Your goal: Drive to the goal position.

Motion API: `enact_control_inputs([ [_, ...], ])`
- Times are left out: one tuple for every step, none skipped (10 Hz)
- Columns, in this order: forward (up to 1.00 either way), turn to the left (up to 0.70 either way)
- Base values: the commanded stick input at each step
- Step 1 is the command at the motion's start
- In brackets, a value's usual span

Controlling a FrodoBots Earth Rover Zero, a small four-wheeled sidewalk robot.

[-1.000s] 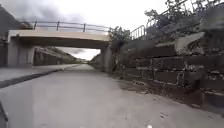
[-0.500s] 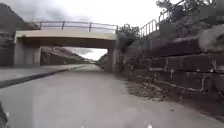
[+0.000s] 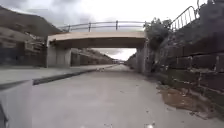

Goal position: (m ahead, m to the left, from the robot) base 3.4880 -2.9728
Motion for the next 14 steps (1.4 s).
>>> enact_control_inputs([
  [0.70, 0.27],
  [0.70, 0.18],
  [0.70, 0.09],
  [0.70, -0.27],
  [0.70, -0.27],
  [0.70, -0.27],
  [0.70, -0.27],
  [0.70, -0.27],
  [0.70, -0.27],
  [0.70, -0.27],
  [0.70, -0.27],
  [0.70, -0.27],
  [0.70, 0.00],
  [0.70, 0.00],
])
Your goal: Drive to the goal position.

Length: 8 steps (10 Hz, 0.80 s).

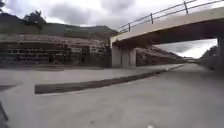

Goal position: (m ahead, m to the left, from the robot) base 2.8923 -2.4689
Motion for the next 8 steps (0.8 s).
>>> enact_control_inputs([
  [0.70, 0.00],
  [0.70, 0.00],
  [0.70, 0.00],
  [0.70, 0.00],
  [0.70, 0.00],
  [0.70, 0.00],
  [0.70, 0.00],
  [0.70, 0.00],
])
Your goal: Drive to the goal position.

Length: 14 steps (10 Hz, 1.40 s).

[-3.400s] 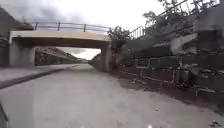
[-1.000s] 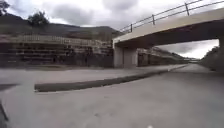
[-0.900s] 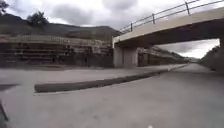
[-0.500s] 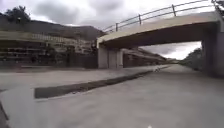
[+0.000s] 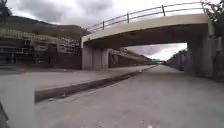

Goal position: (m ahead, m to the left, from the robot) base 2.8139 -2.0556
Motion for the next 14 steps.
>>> enact_control_inputs([
  [0.70, 0.00],
  [0.70, 0.00],
  [0.70, 0.00],
  [0.70, 0.00],
  [0.70, 0.00],
  [0.70, 0.00],
  [0.70, 0.00],
  [0.70, 0.00],
  [0.70, 0.00],
  [0.70, 0.00],
  [0.70, 0.00],
  [0.70, -0.27],
  [0.70, -0.27],
  [0.70, 0.00],
])
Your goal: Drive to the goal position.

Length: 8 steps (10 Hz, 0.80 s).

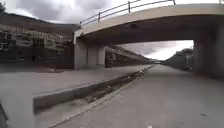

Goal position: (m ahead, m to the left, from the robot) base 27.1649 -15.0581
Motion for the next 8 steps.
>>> enact_control_inputs([
  [0.70, 0.00],
  [0.70, 0.00],
  [0.70, -0.27],
  [0.70, -0.27],
  [0.70, -0.27],
  [0.63, -0.29],
  [0.39, -0.35],
  [0.16, -0.41],
])
